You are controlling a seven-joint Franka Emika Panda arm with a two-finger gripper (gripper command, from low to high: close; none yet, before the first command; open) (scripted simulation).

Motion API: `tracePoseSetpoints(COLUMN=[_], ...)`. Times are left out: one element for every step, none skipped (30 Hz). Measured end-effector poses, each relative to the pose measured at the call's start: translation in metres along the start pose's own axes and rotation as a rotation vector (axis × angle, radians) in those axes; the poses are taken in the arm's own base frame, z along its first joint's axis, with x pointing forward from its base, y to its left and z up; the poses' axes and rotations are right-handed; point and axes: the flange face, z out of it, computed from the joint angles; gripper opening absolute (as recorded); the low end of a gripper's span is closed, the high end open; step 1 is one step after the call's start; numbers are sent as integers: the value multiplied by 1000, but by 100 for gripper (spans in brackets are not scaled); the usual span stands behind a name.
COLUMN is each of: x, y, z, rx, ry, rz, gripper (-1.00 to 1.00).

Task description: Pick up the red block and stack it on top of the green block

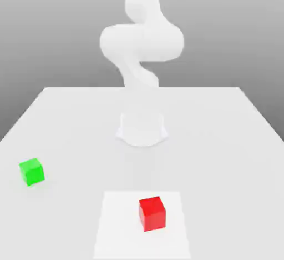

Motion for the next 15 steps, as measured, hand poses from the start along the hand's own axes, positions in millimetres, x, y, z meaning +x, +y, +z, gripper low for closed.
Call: tracePoseSetpoints(x=[-4,-9,-14,-21,-28,-36,-44,-53,-63,-74,-85,-97,-109,-121,-134], y=[3,6,10,15,20,26,33,40,49,57,66,76,86,97,109], z=[26,51,74,97,119,140,161,181,200,218,235,252,267,282,296], rx=[-24,-47,-69,-90,-112,-133,-154,-175,-196,-217,-238,-258,-279,-299,-320], ry=[-29,-57,-84,-111,-138,-165,-192,-219,-246,-273,-300,-327,-354,-382,-409], rz=[-12,-24,-35,-47,-58,-69,-81,-93,-105,-116,-128,-139,-151,-163,-175], gripper=[0,0,0,0,0,0,0,0,0,0,0,0,0,0,0])
